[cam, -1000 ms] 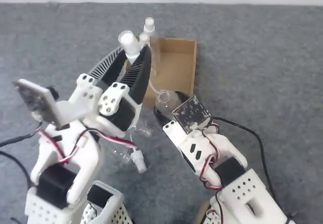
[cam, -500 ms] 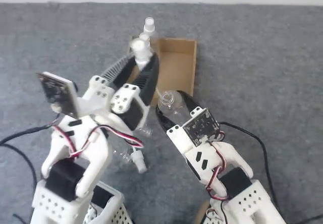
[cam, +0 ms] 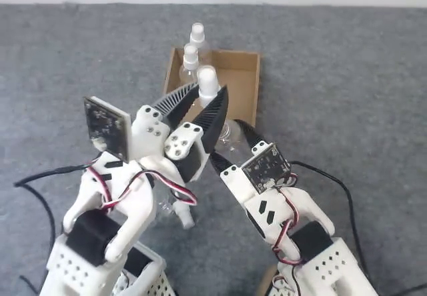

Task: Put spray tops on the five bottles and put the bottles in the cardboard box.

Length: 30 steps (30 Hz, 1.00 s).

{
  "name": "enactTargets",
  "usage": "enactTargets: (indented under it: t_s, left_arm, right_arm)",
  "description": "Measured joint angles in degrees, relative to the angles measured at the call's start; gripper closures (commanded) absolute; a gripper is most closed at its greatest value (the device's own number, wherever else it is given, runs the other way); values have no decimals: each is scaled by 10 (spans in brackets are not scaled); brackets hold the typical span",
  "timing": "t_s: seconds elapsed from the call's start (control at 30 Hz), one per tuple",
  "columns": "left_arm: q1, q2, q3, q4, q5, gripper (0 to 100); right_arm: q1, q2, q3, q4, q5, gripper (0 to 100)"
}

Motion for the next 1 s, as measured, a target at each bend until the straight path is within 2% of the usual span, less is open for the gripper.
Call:
enactTargets:
  t_s: [0.27,0.4,0.63,1.0]
  left_arm:
    - [2,0,4,66,0,985]
    - [7,0,47,67,0,985]
    - [63,-6,117,32,-38,985]
    - [68,-7,120,36,-40,967]
  right_arm:
    - [-1,0,0,0,1,947]
    - [-1,0,0,0,1,947]
    - [10,1,2,1,1,947]
    - [11,1,2,1,1,947]
